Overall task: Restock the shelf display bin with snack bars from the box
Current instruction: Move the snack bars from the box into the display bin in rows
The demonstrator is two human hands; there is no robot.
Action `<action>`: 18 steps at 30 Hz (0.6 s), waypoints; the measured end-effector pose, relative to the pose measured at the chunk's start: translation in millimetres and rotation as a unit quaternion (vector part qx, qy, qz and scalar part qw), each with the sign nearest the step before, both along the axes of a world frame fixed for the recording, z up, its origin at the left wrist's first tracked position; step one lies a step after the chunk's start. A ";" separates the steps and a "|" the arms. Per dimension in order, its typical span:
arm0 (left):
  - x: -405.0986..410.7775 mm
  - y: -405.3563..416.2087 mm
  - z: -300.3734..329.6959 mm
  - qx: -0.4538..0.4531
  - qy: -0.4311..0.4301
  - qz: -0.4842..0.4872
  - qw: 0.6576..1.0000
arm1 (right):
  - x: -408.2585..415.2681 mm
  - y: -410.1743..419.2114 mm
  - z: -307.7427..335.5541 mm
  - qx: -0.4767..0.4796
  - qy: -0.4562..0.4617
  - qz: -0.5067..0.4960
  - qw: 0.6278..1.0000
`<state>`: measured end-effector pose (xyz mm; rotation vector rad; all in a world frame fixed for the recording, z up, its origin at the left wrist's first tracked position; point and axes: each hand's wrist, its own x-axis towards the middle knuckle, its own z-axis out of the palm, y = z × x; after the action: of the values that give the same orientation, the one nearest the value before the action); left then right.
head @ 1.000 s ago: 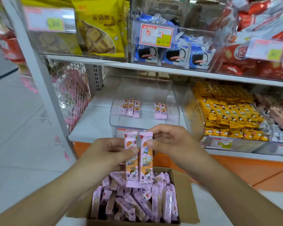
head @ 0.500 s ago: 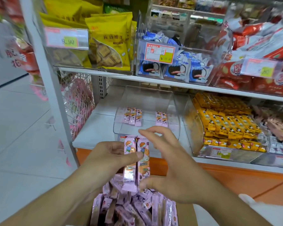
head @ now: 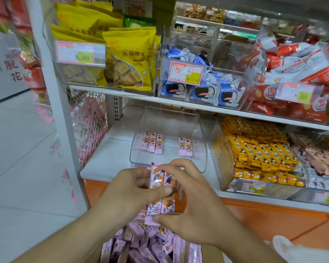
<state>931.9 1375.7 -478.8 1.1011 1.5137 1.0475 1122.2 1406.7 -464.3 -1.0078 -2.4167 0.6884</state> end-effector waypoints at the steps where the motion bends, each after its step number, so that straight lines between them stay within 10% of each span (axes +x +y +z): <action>1: -0.9 3.1 -0.2 0.007 0.002 -0.014 1.000 | 0.6 2.8 -0.1 0.008 -0.001 -0.002 1.000; 5: -16.4 29.6 1.5 0.108 0.120 0.011 0.987 | -1.0 36.2 2.7 0.046 0.010 -0.041 0.998; 10: -62.4 80.1 -22.3 0.179 0.415 -0.033 0.891 | -21.3 128.7 -5.4 0.039 -0.029 -0.112 0.993; 18: -78.3 97.6 -64.3 0.158 0.437 -0.070 0.883 | -59.0 256.5 -64.5 0.040 -0.203 -0.103 0.973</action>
<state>853.5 1473.2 -543.1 2.0700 1.9296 0.7232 1063.1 1663.2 -528.8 -1.4579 -2.5962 0.3314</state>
